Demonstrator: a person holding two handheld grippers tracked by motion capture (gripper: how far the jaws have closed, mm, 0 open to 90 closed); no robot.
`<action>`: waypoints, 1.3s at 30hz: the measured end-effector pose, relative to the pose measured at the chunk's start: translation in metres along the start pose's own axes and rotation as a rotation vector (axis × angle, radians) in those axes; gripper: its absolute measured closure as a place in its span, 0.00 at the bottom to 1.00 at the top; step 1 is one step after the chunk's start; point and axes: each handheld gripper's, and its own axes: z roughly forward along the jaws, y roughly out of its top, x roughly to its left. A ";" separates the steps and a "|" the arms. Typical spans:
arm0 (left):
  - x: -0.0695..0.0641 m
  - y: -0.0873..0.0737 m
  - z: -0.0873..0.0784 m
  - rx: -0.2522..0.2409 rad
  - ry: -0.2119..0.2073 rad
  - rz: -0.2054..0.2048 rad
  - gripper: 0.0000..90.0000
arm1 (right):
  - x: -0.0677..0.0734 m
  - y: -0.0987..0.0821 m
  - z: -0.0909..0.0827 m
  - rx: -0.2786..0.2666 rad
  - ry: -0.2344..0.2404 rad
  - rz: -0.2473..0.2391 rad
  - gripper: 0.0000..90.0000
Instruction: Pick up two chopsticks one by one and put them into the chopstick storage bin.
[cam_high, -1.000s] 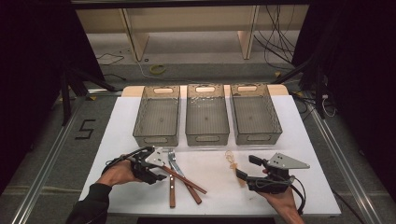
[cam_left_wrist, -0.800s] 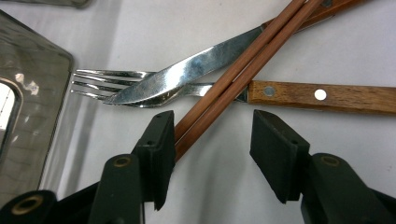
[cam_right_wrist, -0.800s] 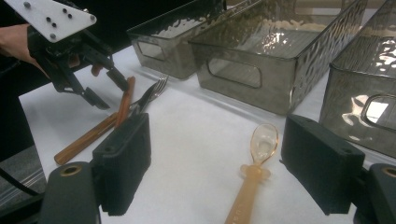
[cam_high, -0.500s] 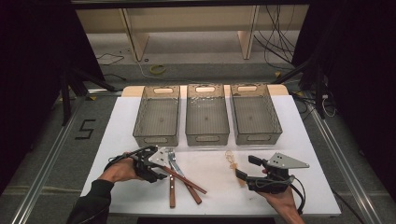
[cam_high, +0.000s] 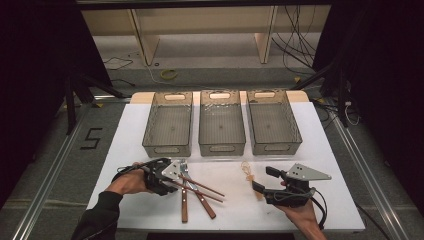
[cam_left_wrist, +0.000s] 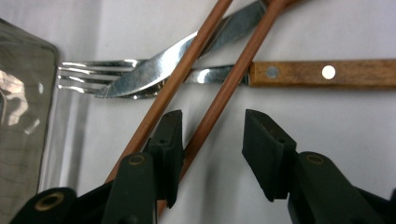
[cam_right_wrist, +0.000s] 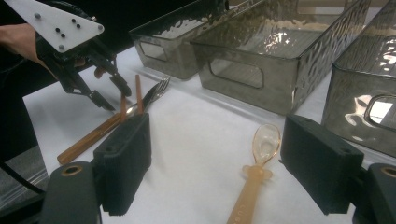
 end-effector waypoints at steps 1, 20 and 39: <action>0.000 0.000 0.000 0.005 -0.001 -0.002 0.65 | 0.000 0.000 0.000 0.001 0.001 0.001 0.28; -0.004 -0.001 0.000 0.010 -0.015 0.067 0.82 | 0.001 0.000 0.002 0.020 0.000 -0.016 0.29; -0.005 0.000 0.000 0.014 -0.034 0.074 0.91 | 0.002 0.000 0.003 0.034 0.005 -0.029 0.29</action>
